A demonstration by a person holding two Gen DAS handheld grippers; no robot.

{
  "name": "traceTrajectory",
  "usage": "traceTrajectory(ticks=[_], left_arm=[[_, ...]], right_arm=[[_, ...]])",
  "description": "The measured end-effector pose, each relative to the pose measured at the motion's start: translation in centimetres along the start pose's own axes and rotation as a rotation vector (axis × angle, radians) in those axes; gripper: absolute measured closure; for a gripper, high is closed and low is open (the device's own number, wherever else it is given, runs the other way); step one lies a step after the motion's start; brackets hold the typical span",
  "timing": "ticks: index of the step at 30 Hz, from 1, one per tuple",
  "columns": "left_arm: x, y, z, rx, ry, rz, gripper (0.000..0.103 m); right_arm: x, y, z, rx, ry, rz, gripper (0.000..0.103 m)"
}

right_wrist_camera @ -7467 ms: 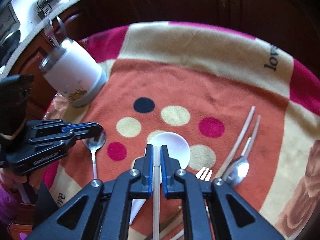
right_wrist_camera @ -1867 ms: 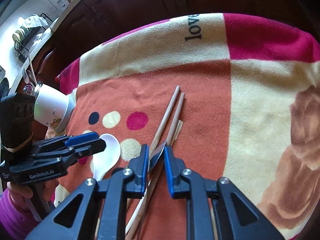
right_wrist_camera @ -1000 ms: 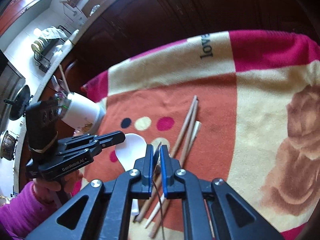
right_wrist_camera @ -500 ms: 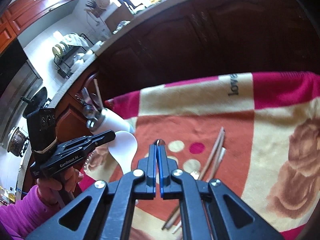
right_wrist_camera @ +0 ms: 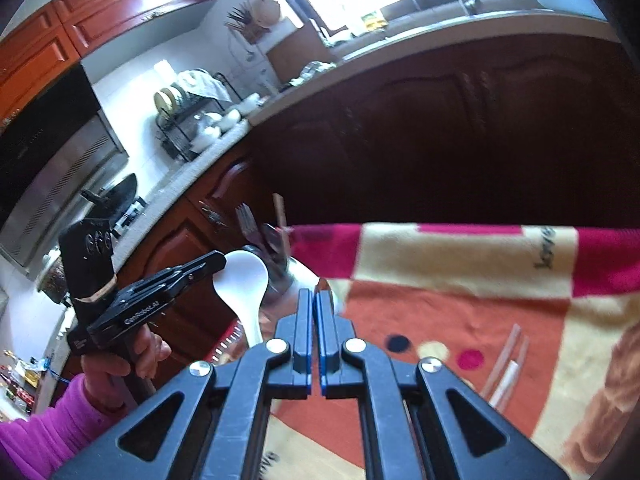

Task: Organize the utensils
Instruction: 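Lift both spoons to the white canister and lower them into it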

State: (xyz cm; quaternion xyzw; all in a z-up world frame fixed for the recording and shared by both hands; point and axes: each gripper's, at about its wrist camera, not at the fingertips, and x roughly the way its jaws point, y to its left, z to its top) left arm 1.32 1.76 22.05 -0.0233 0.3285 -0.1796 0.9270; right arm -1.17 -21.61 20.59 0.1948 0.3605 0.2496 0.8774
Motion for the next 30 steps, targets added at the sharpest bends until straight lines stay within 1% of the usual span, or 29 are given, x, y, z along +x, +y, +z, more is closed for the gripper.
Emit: traceTrajectory(ticks=[5,9,13,16,19,23,26,27,28,30], left_arm=[[-1.5,3.1,2.0,-0.012,-0.062,0.120,0.063],[-1.8,3.9,2.6,0.027,-0.125,0.243,0.063],[-1.0,4.1,2.6,0.059,-0.167,0.301,0.063],[-0.2,4.0,2.3,0.092,-0.193,0.341,0.063],[0.6,3.9,1.7,0.109,-0.209,0.361,0.063],[1.4,3.7,0.3,0.128,-0.221,0.376,0.063],[1.9,3.3,-0.8,0.161,-0.237,0.396,0.063],[2.1,3.1,-1.3,0.178,-0.243,0.404,0.061],[2.2,2.9,-1.5,0.185,-0.245,0.406,0.055],[2.6,2.8,-2.1,0.188,-0.243,0.401,0.051]], right_arm=[[1.2,3.8,3.3,-0.023,-0.064,0.087,0.102],[2.7,6.4,5.8,-0.026,-0.125,0.153,0.102],[5.0,8.8,7.7,-0.037,-0.167,0.215,0.102],[7.1,10.0,8.4,-0.048,-0.180,0.234,0.102],[9.4,10.5,8.8,-0.056,-0.180,0.237,0.102],[12.0,9.9,8.5,-0.023,-0.163,0.253,0.102],[13.7,9.0,7.6,-0.005,-0.146,0.249,0.102],[14.3,8.7,7.1,0.002,-0.139,0.246,0.102],[14.8,8.3,6.7,0.009,-0.130,0.242,0.102],[15.5,7.7,6.0,0.022,-0.112,0.237,0.102]])
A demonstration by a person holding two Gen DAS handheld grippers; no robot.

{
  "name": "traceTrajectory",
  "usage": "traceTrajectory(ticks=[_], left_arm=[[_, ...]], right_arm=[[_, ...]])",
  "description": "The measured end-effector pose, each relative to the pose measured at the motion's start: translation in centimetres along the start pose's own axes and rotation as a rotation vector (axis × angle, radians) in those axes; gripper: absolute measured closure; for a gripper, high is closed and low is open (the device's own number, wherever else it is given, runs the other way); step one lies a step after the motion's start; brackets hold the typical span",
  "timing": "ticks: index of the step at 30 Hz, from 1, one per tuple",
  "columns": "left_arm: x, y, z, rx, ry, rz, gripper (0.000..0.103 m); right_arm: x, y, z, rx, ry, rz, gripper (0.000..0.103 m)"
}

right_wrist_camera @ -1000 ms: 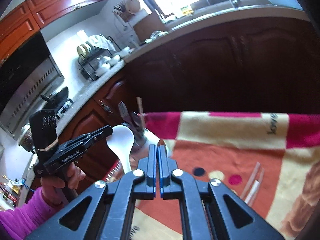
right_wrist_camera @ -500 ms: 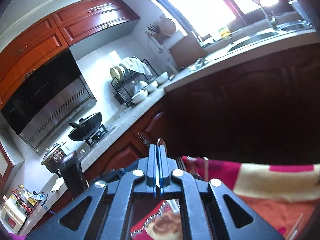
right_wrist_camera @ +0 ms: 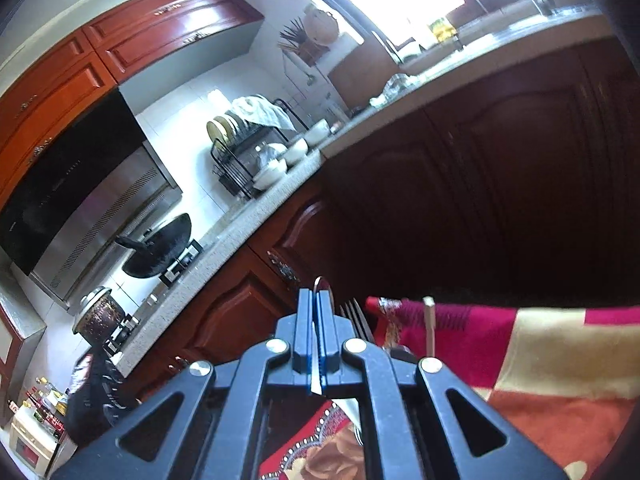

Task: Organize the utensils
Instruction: 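Lift both spoons to the white canister and lower them into it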

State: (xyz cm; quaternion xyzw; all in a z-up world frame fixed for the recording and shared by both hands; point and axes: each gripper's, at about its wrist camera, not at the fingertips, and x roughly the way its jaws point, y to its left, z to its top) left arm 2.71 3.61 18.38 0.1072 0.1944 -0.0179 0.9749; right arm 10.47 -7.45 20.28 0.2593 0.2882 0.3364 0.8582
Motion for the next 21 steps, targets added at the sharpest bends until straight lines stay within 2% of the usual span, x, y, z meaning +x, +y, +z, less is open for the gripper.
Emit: traceTrajectory(ticks=[10,14,21], left_arm=[[1.4,-0.7,-2.4,-0.027,0.055,-0.018,0.048],[1.6,-0.9,-3.2,-0.032,0.066,-0.028,0.047],[1.5,-0.8,-4.3,-0.068,0.098,-0.062,0.046]], right_arm=[[0.5,-3.4,-3.4,0.043,0.068,-0.073,0.102],[0.0,-3.8,-3.7,0.039,0.063,-0.081,0.102],[-0.9,-4.0,-3.2,0.011,0.048,-0.164,0.100]])
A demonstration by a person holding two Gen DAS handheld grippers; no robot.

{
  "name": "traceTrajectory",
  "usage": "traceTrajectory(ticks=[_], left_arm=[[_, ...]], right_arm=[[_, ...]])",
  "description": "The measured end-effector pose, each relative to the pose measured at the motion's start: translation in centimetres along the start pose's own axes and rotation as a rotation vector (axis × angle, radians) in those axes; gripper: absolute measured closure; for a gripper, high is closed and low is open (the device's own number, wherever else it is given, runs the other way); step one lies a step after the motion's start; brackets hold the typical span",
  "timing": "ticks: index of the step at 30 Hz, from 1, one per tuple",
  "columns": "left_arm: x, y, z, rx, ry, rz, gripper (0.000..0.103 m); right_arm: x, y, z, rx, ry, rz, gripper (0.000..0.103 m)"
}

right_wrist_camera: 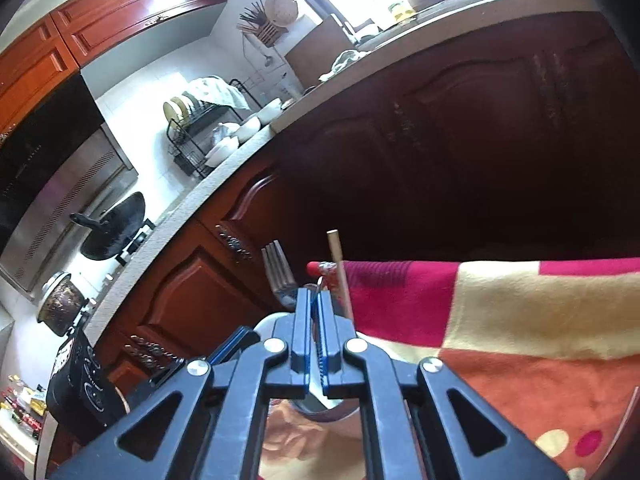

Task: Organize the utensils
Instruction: 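Lift both spoons to the white canister and lower them into it, then open both tools to release the spoons into the canister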

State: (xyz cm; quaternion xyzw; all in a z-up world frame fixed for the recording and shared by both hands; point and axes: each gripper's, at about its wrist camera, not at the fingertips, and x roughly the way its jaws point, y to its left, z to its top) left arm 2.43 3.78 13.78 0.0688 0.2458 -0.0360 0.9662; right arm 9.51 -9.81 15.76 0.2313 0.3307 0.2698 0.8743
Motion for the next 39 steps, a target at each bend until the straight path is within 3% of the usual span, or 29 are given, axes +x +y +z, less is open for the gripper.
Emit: traceTrajectory(ticks=[9,18,22,31,39], left_arm=[[0.3,0.7,-0.8,-0.069,0.028,-0.017,0.045],[-0.3,1.4,-0.8,-0.118,0.014,-0.043,0.035],[-0.8,1.6,-0.6,-0.129,0.012,-0.039,0.034],[-2.2,0.8,-0.1,-0.140,0.029,-0.036,0.034],[-2.4,-1.6,-0.4,-0.139,0.079,-0.050,0.034]], right_arm=[[0.4,-0.7,0.7,0.003,0.008,-0.042,0.097],[1.1,-0.5,1.4,-0.024,0.027,-0.085,0.089],[0.6,-0.6,1.2,-0.030,0.024,-0.093,0.078],[-1.9,-0.1,0.4,-0.036,0.009,-0.101,0.077],[-5.2,0.3,-1.8,-0.105,-0.002,-0.240,0.067]])
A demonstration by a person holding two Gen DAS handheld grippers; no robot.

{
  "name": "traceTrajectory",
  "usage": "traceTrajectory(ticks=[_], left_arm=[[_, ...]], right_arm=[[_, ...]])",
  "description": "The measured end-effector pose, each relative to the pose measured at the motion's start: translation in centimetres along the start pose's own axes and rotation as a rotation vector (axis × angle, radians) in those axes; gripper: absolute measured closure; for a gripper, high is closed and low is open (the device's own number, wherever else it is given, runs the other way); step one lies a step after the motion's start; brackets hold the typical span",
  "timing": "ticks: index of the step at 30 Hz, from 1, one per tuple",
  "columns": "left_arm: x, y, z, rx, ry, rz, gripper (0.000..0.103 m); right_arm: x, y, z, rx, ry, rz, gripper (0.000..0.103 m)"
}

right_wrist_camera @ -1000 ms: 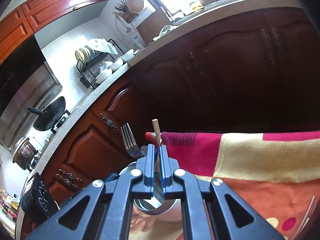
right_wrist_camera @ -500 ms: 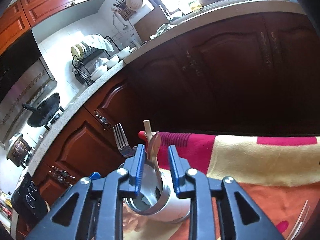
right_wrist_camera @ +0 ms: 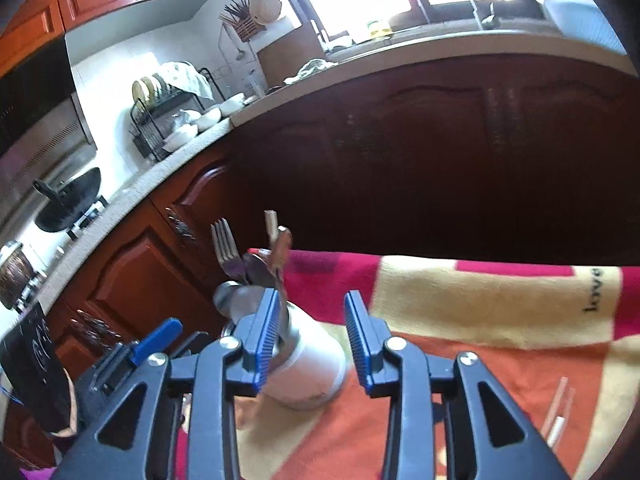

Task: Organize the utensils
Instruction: 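Open both tools to release the spoons into the canister, then move both tools back over the remaining fork and chopsticks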

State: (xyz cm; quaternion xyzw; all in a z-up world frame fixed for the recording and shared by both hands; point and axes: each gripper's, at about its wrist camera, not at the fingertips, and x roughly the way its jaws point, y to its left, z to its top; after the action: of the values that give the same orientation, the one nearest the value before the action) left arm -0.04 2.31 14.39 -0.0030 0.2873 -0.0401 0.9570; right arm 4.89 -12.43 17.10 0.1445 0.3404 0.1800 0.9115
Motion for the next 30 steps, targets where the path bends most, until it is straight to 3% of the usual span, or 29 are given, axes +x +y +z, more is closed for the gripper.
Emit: traceTrajectory(ticks=[30], left_arm=[[0.6,-10.1,-2.4,0.036,0.142,-0.123,0.034]], right_arm=[[-7.7,-7.9,-7.4,0.066,0.063,-0.247,0.063]])
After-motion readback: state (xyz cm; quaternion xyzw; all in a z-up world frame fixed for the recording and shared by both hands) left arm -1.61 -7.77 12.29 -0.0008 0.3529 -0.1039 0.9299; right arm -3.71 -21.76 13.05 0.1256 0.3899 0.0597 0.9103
